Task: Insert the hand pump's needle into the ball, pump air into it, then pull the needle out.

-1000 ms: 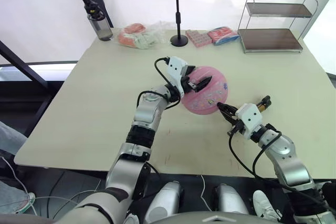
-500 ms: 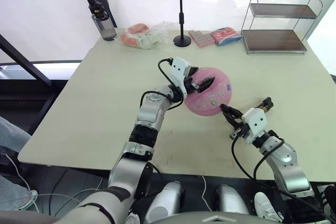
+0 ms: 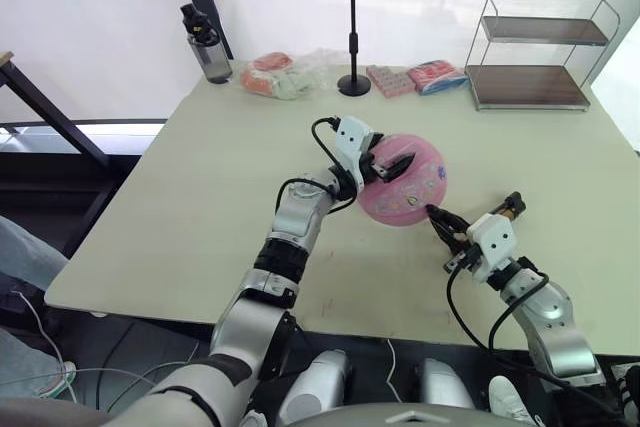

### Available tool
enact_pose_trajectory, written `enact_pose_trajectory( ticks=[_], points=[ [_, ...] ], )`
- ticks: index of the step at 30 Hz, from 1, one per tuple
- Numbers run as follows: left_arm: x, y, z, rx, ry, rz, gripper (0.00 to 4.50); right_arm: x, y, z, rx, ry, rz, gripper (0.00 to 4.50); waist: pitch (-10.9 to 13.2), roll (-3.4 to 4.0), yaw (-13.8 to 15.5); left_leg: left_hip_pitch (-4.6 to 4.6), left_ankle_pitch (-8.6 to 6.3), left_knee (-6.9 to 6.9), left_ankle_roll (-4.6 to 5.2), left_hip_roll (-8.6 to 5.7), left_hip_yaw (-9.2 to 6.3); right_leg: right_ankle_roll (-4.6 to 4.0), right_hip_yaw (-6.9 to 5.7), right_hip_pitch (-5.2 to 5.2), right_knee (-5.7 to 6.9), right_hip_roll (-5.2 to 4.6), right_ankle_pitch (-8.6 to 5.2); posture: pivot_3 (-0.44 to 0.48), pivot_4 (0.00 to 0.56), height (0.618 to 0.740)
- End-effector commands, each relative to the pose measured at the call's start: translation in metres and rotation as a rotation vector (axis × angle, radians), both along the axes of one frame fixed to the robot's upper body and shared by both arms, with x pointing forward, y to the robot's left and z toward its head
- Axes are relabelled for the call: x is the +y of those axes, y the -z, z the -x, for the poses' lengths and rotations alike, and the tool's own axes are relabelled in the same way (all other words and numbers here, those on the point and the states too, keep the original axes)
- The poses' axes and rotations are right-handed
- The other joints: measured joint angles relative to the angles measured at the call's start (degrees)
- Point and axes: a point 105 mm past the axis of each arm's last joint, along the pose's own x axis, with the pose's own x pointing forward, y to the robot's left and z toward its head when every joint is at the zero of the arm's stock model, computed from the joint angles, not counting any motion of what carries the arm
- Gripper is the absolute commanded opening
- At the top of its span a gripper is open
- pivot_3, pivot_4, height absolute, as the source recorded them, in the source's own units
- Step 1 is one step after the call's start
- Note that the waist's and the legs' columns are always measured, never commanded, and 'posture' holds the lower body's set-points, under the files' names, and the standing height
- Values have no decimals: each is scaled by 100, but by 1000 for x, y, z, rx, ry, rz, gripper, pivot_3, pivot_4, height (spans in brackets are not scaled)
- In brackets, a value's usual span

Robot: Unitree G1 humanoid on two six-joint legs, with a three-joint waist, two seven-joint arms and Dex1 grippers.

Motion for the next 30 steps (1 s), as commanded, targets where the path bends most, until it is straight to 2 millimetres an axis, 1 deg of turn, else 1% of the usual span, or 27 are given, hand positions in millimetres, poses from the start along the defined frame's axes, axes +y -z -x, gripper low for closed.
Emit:
enact_pose_trajectory(
  ticks=[1,4,5,6,7,8,9,13,16,18,22,26,30],
  points=[
    [46,129,17,375,-187,-272,4500,5,-38,14,-153,-80,-42,96,-18,-6,4,1,-1,0,2,-4,-1,1,0,1,0,-2,-1,0,150,740],
    [47,134,19,384,-192,-274,4500,2,-38,16,-151,-78,-40,96,-59,-17,-57,19,-10,-1,14,-8,2,11,8,14,-1,-5,-6,0,150,740],
    [47,135,19,387,-193,-273,4500,1,-38,17,-150,-79,-40,96,-64,-27,-104,38,-11,-9,13,-6,7,25,14,29,-1,-4,-15,0,150,740],
    [47,136,20,387,-193,-274,4500,0,-39,19,-148,-79,-39,96,-70,-34,-154,85,-23,-32,-7,-5,11,27,22,77,-5,-5,-29,0,150,740],
    [47,136,20,387,-192,-274,4500,0,-38,20,-146,-80,-38,96,-71,-35,-187,112,-29,-50,-12,1,8,20,24,134,-17,-4,-46,0,150,740],
    [47,136,20,387,-191,-274,4500,-1,-38,21,-143,-82,-35,96,-75,-40,-211,148,-31,-60,-13,7,8,8,22,173,-23,-4,-64,0,150,740],
    [46,136,20,387,-189,-272,4500,-1,-38,21,-141,-83,-33,96,-78,-45,-228,164,-39,-61,-16,11,8,1,24,189,-23,-4,-78,0,150,740],
    [42,133,19,379,-178,-256,4500,-10,-41,17,-144,-53,-39,96,-78,-45,-233,181,-43,-63,-18,15,3,-2,38,203,-23,-5,-92,0,150,740],
    [38,129,18,367,-167,-243,4500,-24,-46,7,-167,27,-49,96,-77,-45,-231,187,-43,-63,-18,14,2,-2,44,202,-25,-4,-91,0,150,740],
    [35,124,18,349,-154,-231,4500,-32,-50,0,-177,75,-56,96,-77,-45,-218,187,-43,-63,-18,14,1,-2,44,202,-25,-3,-91,0,150,740],
    [27,106,15,285,-109,-188,4500,-53,-60,-17,-215,170,-54,96,-73,-42,-184,189,-43,-63,-18,14,-2,-2,44,198,-32,-3,-91,0,150,740],
    [23,93,14,232,-71,-180,4500,-73,-74,-35,-279,239,2,96,-58,-32,-178,182,-43,-64,-18,14,-4,-1,39,187,-38,-1,-90,0,150,740],
    [19,72,13,158,-28,-145,4500,-87,-83,-48,-319,268,74,96,-14,-9,-177,165,-42,-65,-17,12,-7,-1,25,175,-42,1,-90,0,150,740]
  ],
)
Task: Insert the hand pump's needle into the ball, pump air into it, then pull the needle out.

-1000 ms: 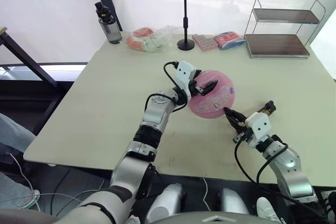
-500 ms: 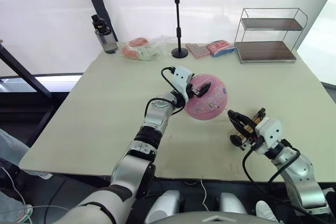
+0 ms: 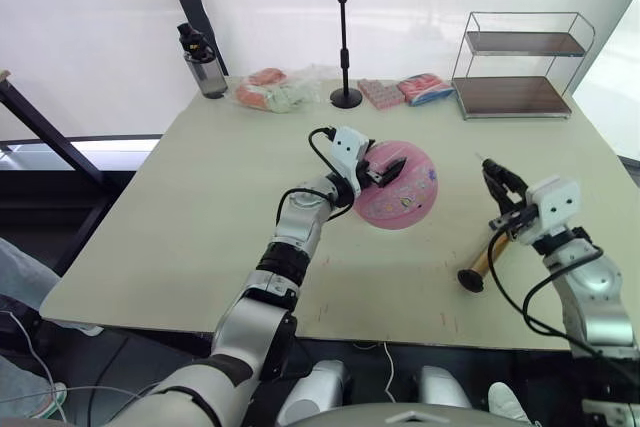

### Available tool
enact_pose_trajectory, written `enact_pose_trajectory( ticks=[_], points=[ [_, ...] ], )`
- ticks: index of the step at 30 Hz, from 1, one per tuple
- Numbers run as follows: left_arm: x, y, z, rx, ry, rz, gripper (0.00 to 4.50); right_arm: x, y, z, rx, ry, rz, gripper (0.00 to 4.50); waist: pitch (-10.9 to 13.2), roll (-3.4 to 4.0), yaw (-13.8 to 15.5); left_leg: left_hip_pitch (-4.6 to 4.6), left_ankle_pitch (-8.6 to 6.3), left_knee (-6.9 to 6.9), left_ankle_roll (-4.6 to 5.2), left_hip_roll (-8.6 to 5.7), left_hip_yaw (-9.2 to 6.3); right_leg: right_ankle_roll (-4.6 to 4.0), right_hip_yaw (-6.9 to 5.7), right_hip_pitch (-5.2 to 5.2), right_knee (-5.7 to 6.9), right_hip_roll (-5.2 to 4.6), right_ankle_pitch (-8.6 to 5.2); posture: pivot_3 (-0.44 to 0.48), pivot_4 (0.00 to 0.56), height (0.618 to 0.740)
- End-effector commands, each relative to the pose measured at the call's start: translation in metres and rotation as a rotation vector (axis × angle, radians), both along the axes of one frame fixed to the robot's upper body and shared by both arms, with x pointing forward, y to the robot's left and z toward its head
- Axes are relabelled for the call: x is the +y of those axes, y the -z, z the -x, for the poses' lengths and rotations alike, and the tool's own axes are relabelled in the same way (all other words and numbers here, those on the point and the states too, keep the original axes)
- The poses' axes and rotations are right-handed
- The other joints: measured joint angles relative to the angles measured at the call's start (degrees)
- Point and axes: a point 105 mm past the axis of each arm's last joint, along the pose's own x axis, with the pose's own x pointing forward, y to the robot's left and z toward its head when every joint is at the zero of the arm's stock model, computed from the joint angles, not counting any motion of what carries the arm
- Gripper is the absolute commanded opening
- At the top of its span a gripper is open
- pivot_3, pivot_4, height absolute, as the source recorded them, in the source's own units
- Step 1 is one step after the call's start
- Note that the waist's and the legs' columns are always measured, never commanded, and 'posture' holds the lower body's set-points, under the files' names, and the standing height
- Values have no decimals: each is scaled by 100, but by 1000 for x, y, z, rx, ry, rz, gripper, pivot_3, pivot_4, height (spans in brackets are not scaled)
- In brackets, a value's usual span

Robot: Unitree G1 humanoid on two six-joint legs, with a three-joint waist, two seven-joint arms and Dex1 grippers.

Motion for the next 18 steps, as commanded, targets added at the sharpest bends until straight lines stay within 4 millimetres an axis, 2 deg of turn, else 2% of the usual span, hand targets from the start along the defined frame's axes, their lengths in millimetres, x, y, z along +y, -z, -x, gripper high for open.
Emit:
enact_pose_trajectory(
  ticks=[1,4,6,9,12,16,18],
  points=[
    [8,54,16,161,27,-120,4500,-15,-15,-6,-64,36,61,96,22,9,2,-8,0,0,0,0,-2,0,-3,-9,-1,0,0,0,150,740],
    [7,29,16,68,70,-87,4500,-19,-11,-6,-50,23,103,96,29,10,-5,-70,5,1,0,-1,-19,18,-22,-69,-2,6,19,0,150,740],
    [7,3,15,-8,95,-43,4500,-25,-11,-6,-49,32,115,96,38,21,-14,-112,20,-1,23,-1,-19,-5,-17,-118,-2,13,34,0,150,740],
    [8,-30,16,-100,133,-1,4500,-31,-17,-8,-74,58,122,96,89,0,-24,-195,43,-1,-11,-1,-15,-38,-8,-207,2,16,57,0,150,740],
    [7,-57,19,-166,170,35,4500,-33,-24,-13,-104,72,136,96,176,6,-29,-216,44,-1,-12,-2,-5,-40,-1,-225,3,16,59,0,150,740],
    [6,-83,27,-230,235,61,4500,-28,-22,-14,-98,43,156,96,208,-4,-41,-297,51,9,-21,-2,-2,-44,0,-316,22,17,63,0,150,740],
    [7,-94,34,-257,276,71,4500,-25,-15,-12,-80,21,173,96,234,-7,-65,-306,54,6,-25,-1,-2,-46,0,-328,23,17,62,0,150,740]
  ],
)
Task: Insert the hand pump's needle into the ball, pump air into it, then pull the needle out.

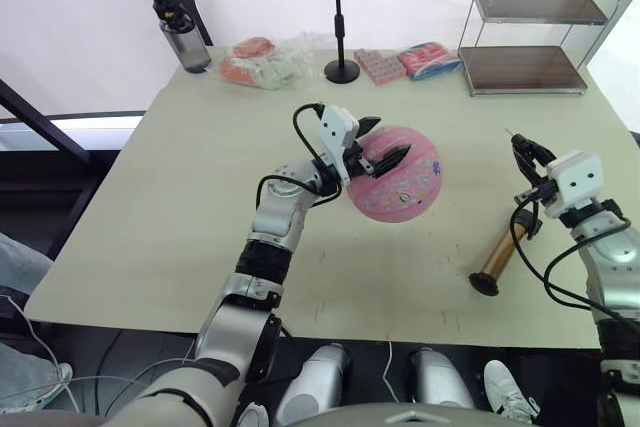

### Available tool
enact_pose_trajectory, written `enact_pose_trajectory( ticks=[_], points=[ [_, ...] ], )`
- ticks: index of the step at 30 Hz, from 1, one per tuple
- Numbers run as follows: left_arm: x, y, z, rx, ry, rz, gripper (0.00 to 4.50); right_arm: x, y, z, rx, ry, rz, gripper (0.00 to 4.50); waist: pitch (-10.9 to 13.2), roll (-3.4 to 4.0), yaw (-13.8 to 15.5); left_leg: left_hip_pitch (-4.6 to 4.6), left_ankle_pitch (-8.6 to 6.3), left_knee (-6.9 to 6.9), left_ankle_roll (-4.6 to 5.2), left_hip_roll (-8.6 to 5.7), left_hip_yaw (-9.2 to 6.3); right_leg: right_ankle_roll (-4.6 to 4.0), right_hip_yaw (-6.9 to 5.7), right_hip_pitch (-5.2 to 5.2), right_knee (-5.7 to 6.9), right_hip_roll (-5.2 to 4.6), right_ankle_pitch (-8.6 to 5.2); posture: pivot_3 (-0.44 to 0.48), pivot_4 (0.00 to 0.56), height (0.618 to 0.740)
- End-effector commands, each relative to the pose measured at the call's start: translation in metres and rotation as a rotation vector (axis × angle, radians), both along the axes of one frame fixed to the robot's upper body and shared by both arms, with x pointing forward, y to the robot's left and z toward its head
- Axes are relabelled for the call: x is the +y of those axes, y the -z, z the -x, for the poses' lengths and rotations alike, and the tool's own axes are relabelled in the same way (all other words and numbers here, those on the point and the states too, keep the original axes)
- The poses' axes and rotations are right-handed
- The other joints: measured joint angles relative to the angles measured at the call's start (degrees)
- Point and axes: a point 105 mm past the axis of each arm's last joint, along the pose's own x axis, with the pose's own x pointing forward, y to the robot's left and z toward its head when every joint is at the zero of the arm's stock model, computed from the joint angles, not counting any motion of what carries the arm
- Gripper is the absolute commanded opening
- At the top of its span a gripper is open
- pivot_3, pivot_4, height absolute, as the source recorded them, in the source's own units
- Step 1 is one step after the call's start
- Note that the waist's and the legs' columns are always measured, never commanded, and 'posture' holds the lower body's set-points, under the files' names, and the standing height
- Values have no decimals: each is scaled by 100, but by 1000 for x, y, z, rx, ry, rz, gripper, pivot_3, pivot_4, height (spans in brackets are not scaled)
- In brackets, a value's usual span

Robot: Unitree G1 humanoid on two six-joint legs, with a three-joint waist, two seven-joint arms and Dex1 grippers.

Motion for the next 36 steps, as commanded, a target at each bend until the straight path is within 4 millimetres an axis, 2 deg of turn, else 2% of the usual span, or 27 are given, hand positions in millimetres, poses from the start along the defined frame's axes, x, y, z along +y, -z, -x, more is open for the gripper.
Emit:
enact_pose_trajectory(
  ticks=[1,4,8,11,16,23,26,29,34,36],
  points=[
    [3,-32,15,-84,88,33,4500,3,2,8,-4,-39,48,96,7,0,-28,-16,0,0,0,0,4,0,2,-14,-3,-1,0,0,150,740],
    [17,-45,30,-114,159,20,4500,10,12,20,40,-106,62,96,14,-6,-110,-64,0,9,0,0,8,1,4,-58,1,-3,1,0,150,740],
    [35,-50,45,-117,216,-17,4500,21,20,36,104,-202,62,96,30,6,-179,-66,0,5,0,0,17,0,17,-71,6,-3,1,0,150,740],
    [51,-46,64,-108,297,-98,4500,36,28,57,177,-322,94,96,47,8,-225,-59,0,14,-1,1,19,0,22,-73,31,0,0,0,150,740],
    [70,-31,90,-46,397,-210,4500,54,46,77,282,-450,167,96,86,1,-231,-52,6,18,-9,3,17,-16,22,-73,49,3,13,0,150,740],
    [90,-16,130,75,515,-249,4500,65,72,91,341,-543,310,96,95,0,-245,-44,13,19,-20,14,18,-26,22,-74,58,14,19,0,150,740],
    [101,-10,141,116,526,-267,4500,68,75,95,351,-574,316,96,98,0,-224,-44,13,18,-20,15,17,-27,22,-74,58,14,19,0,150,740],
    [113,-1,148,134,534,-323,4500,71,73,94,342,-571,288,96,99,-1,-227,-44,15,20,-23,16,17,-32,21,-73,58,14,22,0,150,740],
    [125,3,149,136,548,-332,4500,75,72,89,337,-567,231,96,101,-1,-215,-39,19,19,-31,23,19,-41,21,-72,60,20,28,0,150,740],
    [126,5,148,130,548,-338,4500,80,71,90,333,-586,229,1199,101,-1,-214,-38,23,19,-36,25,17,-45,19,-73,61,22,30,0,150,740]
  ],
)
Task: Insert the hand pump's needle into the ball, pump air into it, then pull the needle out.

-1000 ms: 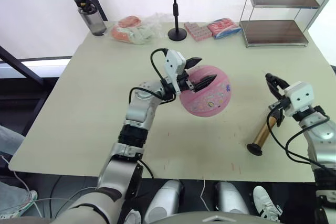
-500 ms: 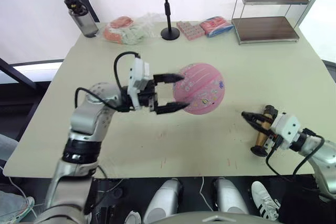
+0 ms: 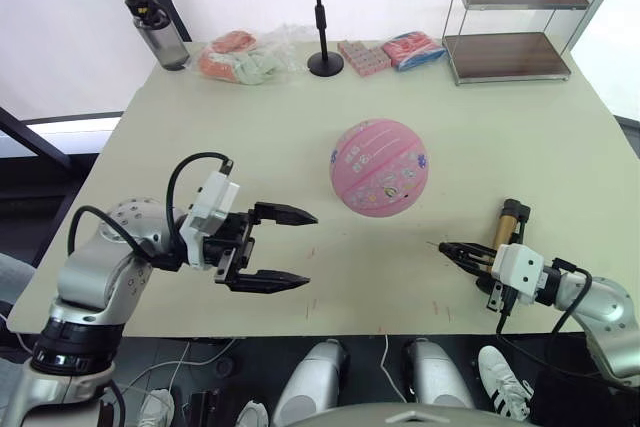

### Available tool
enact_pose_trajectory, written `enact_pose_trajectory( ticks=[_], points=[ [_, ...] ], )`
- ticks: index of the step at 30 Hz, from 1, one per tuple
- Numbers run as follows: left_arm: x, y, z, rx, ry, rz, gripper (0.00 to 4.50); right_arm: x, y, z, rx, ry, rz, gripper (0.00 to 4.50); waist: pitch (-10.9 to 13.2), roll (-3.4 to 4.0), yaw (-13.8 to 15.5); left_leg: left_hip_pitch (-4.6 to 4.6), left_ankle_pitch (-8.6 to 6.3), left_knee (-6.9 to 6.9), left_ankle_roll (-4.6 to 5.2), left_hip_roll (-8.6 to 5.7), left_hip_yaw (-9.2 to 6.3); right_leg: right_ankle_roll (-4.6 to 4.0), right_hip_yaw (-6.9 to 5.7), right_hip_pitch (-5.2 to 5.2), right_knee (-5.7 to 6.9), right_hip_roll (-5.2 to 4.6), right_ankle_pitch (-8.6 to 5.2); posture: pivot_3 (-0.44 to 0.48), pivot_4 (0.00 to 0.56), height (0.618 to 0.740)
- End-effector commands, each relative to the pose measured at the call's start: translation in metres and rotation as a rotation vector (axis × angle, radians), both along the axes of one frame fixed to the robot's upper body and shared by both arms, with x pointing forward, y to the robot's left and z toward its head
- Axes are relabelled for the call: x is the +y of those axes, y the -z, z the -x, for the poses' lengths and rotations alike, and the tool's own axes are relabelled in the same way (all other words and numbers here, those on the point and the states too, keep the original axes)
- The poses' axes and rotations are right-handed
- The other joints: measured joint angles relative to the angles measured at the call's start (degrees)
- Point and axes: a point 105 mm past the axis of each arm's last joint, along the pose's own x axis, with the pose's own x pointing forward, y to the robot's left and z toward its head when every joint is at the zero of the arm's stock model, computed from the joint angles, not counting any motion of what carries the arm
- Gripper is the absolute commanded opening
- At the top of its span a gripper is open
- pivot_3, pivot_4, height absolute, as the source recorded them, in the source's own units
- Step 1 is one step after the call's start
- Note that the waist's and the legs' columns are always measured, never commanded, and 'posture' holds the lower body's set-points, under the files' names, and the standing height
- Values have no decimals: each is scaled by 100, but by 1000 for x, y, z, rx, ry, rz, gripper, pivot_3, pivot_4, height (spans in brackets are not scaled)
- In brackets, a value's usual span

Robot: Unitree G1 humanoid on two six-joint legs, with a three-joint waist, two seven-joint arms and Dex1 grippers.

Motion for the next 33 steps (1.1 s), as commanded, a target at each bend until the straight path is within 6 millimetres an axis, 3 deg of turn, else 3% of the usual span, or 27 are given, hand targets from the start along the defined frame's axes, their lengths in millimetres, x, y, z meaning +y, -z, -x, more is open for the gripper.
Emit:
enact_pose_trajectory(
  ticks=[1,8,15,21,27,33],
  points=[
    [5,-4,-1,-52,4,-13,4500,6,-7,0,-15,-17,-31,1672,0,0,-1,0,0,0,0,1,0,-1,0,0,0,1,0,0,150,740],
    [0,-1,-1,-66,6,1,4500,3,-16,1,-2,11,-62,4393,0,0,-14,0,0,0,0,2,1,-2,2,-1,2,2,1,0,150,740],
    [1,1,-1,-63,8,-2,4500,-3,-27,19,105,-29,-95,4393,0,1,-11,1,0,0,0,3,1,-2,3,-1,6,3,2,0,150,740],
    [2,3,-3,-67,3,5,4500,-8,-48,27,155,-42,-140,4393,0,1,-20,3,1,5,-1,8,1,-7,1,0,12,5,5,0,150,740],
    [4,6,-8,-46,-66,62,4500,-46,-56,12,129,160,-252,4393,-1,0,-14,4,2,8,-1,8,4,-8,2,1,13,5,7,0,150,740],
    [26,26,-29,-51,-355,96,4500,-98,-47,1,35,373,-244,4393,-1,0,-16,8,2,8,-2,8,10,-9,8,0,20,5,7,0,150,740]
  ],
)
